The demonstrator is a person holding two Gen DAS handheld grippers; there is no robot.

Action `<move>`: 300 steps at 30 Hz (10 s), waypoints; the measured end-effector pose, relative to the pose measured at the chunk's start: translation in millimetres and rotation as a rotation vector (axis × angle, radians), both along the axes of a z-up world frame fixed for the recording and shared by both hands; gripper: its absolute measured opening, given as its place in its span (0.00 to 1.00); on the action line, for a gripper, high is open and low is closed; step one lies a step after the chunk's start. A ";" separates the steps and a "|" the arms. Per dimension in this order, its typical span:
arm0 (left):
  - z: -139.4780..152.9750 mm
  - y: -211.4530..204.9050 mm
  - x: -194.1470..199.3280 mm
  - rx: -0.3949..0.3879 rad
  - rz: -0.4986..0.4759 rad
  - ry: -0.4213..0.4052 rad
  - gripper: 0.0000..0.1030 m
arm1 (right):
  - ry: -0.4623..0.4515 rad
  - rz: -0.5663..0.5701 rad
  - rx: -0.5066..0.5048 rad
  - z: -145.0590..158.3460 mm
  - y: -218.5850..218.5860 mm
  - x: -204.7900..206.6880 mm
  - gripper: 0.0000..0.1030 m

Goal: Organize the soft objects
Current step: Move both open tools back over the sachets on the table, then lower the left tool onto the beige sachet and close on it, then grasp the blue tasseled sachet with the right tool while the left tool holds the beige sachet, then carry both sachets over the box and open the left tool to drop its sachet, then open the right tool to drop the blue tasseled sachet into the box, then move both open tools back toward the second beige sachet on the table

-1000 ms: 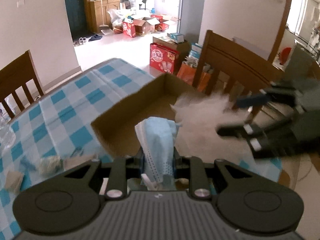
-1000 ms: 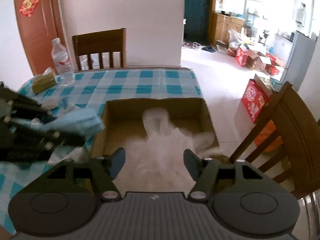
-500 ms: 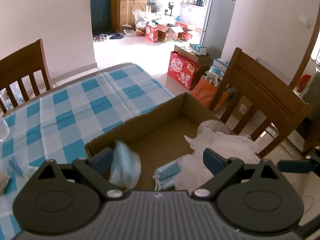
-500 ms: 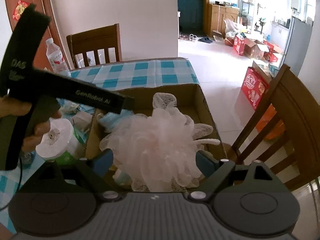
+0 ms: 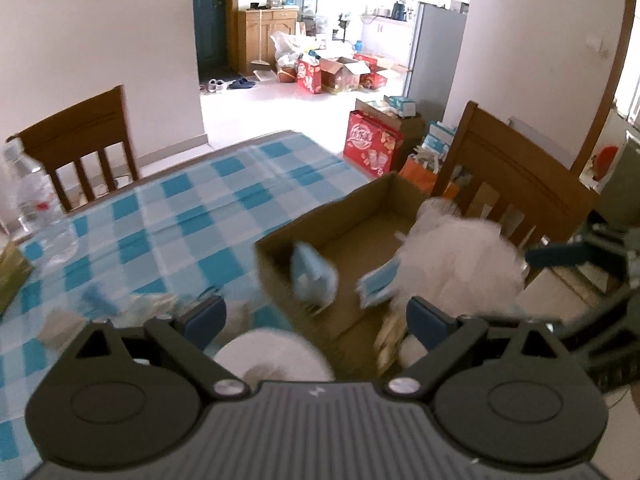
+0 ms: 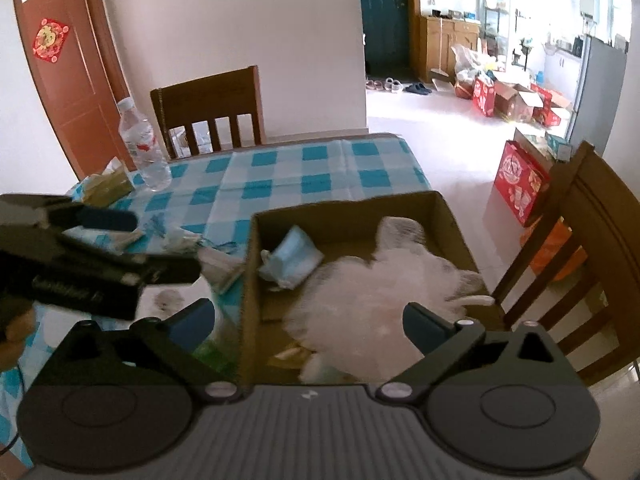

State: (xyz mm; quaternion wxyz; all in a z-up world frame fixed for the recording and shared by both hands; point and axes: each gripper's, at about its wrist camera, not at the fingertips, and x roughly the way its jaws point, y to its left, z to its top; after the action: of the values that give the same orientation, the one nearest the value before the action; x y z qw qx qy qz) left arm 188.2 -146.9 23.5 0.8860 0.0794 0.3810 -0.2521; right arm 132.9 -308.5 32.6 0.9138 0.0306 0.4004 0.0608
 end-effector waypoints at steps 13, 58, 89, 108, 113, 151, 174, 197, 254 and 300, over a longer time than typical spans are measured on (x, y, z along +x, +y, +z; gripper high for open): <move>-16.2 122.6 -29.0 0.050 0.002 0.043 0.95 | 0.013 0.020 0.042 -20.7 118.0 -20.9 1.00; -133.9 263.7 177.7 0.080 0.366 0.159 0.94 | 0.149 0.321 -0.099 -66.4 274.4 128.8 0.98; -157.1 260.6 206.9 0.096 0.739 0.372 0.85 | 0.148 0.349 -0.129 -61.7 236.7 145.5 0.98; -147.4 240.1 195.0 0.122 0.608 0.331 0.34 | 0.233 0.506 -0.180 -95.9 224.4 218.3 0.82; -144.3 236.0 187.1 0.119 0.532 0.345 0.34 | 0.270 0.618 -0.249 -124.5 242.7 246.3 0.80; -102.3 233.0 136.8 0.043 0.335 0.322 0.22 | 0.296 0.653 -0.161 -100.8 254.4 216.0 0.31; -35.9 181.9 -5.3 0.094 0.056 0.307 0.22 | 0.303 0.544 0.043 -28.7 185.1 56.7 0.31; -25.2 -26.4 -12.3 0.020 -0.204 0.285 0.22 | 0.177 0.123 -0.002 -10.2 -11.9 -0.7 0.31; -33.3 53.8 -29.3 0.119 -0.003 0.154 0.89 | 0.033 0.111 0.015 0.5 43.2 52.1 0.98; -134.1 86.1 138.4 0.284 -0.543 0.079 0.88 | 0.250 0.198 0.024 -38.3 175.3 46.1 0.96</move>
State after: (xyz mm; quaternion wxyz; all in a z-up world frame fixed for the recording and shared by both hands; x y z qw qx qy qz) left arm 326.6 -60.8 -110.6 0.7508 0.2915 0.4114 -0.4267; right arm 179.0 -133.2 -5.6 0.8459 0.0095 0.5115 0.1510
